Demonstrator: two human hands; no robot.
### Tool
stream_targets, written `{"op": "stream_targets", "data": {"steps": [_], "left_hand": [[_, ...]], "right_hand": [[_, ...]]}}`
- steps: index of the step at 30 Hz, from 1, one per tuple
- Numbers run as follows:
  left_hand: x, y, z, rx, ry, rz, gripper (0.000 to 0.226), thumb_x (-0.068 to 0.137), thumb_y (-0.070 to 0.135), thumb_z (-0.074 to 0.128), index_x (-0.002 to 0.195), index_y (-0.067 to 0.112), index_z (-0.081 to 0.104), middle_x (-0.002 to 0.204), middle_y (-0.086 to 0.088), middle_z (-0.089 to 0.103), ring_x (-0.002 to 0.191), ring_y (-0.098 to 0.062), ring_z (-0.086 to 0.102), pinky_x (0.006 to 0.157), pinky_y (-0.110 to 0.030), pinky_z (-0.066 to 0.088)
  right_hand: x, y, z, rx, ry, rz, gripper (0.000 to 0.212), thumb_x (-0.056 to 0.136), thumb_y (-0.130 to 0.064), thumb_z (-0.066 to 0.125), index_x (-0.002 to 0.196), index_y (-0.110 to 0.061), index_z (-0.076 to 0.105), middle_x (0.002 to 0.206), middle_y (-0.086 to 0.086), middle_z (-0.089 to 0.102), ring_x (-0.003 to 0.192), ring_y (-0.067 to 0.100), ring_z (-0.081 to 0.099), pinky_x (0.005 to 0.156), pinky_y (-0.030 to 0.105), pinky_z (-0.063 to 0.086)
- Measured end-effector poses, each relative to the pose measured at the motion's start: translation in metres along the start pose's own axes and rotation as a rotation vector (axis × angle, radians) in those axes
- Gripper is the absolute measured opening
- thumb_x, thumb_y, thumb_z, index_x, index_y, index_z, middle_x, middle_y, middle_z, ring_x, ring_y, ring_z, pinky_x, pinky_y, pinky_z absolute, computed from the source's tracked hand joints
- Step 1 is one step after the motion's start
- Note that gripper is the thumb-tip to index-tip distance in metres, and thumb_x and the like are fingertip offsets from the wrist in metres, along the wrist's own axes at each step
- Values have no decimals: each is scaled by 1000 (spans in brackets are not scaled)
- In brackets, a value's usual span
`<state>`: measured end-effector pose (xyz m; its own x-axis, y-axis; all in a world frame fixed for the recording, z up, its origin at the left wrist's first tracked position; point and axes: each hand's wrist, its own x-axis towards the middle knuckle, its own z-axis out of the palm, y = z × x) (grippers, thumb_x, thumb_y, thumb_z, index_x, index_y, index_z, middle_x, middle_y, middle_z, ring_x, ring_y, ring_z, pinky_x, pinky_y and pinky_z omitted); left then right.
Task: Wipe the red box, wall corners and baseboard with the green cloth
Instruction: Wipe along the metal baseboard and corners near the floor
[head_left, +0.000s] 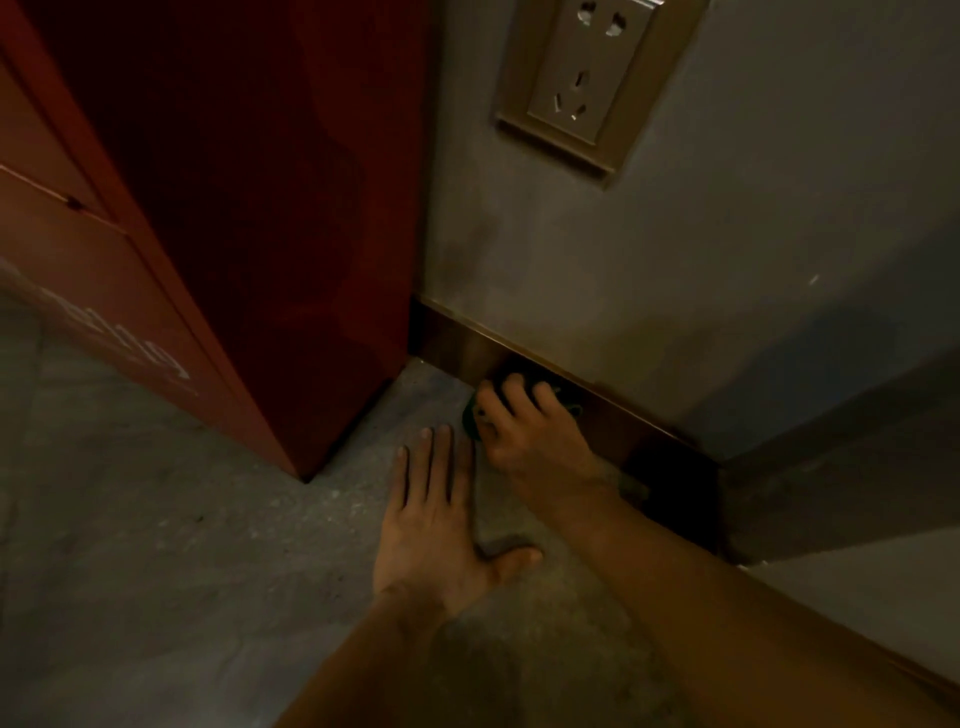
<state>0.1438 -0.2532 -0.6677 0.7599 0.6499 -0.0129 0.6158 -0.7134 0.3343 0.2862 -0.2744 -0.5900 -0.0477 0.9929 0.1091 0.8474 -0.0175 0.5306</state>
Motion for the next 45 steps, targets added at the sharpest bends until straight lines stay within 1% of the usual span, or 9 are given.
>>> {"op": "stream_targets", "data": {"steps": [3, 6, 10, 14, 19, 26, 29, 34, 45], "left_hand": [[0, -1, 0, 17, -9, -8, 131, 70, 102, 22, 160, 8, 13, 169, -16, 2, 155, -30, -15, 124, -58, 4], [1, 0, 0, 26, -12, -3, 129, 71, 102, 22, 160, 7, 13, 169, -15, 2, 155, -30, -15, 124, -59, 5], [1, -1, 0, 21, -7, -2, 128, 72, 101, 22, 160, 10, 8, 169, -14, -3, 154, -28, -17, 125, -57, 1], [1, 1, 0, 20, -6, -4, 127, 72, 101, 23, 161, 12, 6, 169, -12, -5, 154, -28, -17, 125, -57, 2], [0, 0, 0, 18, -3, -5, 126, 72, 101, 24, 161, 13, 5, 169, -12, -4, 154, -28, -17, 125, -58, 3], [0, -1, 0, 26, 0, -5, 127, 71, 102, 22, 161, 15, 4, 169, -12, -4, 154, -27, -17, 125, -57, 3], [0, -1, 0, 25, 3, -4, 127, 70, 102, 23, 161, 15, 4, 169, -12, -4, 154, -27, -17, 125, -57, 4], [-1, -1, 1, 20, 7, -4, 127, 71, 102, 24, 161, 15, 4, 170, -12, -3, 155, -27, -16, 125, -57, 4], [-1, -3, 3, 22, 8, 7, 128, 70, 103, 24, 161, 16, 3, 169, -12, -3, 155, -27, -17, 125, -57, 3]], "right_hand": [[-1, 0, 6, -36, -118, -92, 48, 95, -20, 26, 134, -9, 51, 143, 13, 44, 124, 36, 45, 96, 44, 43], [-1, 7, 7, -77, -135, -138, 54, 93, -25, 23, 144, -15, 37, 145, 13, 41, 124, 35, 44, 95, 42, 43], [2, 14, 10, -122, -32, -184, 44, 98, -15, 24, 133, -15, 52, 129, 7, 56, 114, 31, 55, 84, 40, 49], [-2, 13, 17, -144, -43, -160, 28, 100, -16, 44, 120, -6, 60, 123, 11, 54, 109, 34, 53, 78, 43, 47], [-6, 15, 18, -149, -101, -144, 24, 98, -12, 46, 108, -4, 66, 122, 14, 50, 109, 38, 49, 77, 45, 45], [-17, 18, 14, -175, -216, -136, 25, 92, -17, 49, 107, -7, 67, 121, 11, 47, 110, 37, 46, 76, 43, 43], [-24, 20, 12, -198, -243, -134, 34, 88, -11, 41, 109, -8, 67, 122, 9, 46, 111, 36, 45, 78, 42, 42], [-38, 24, 10, -263, -357, -111, 21, 86, -18, 64, 106, -13, 69, 126, 10, 37, 115, 38, 35, 80, 45, 40], [-61, 32, 3, -245, -476, -56, 32, 83, -22, 66, 112, -8, 65, 135, 12, 28, 120, 39, 29, 83, 51, 38]]}}
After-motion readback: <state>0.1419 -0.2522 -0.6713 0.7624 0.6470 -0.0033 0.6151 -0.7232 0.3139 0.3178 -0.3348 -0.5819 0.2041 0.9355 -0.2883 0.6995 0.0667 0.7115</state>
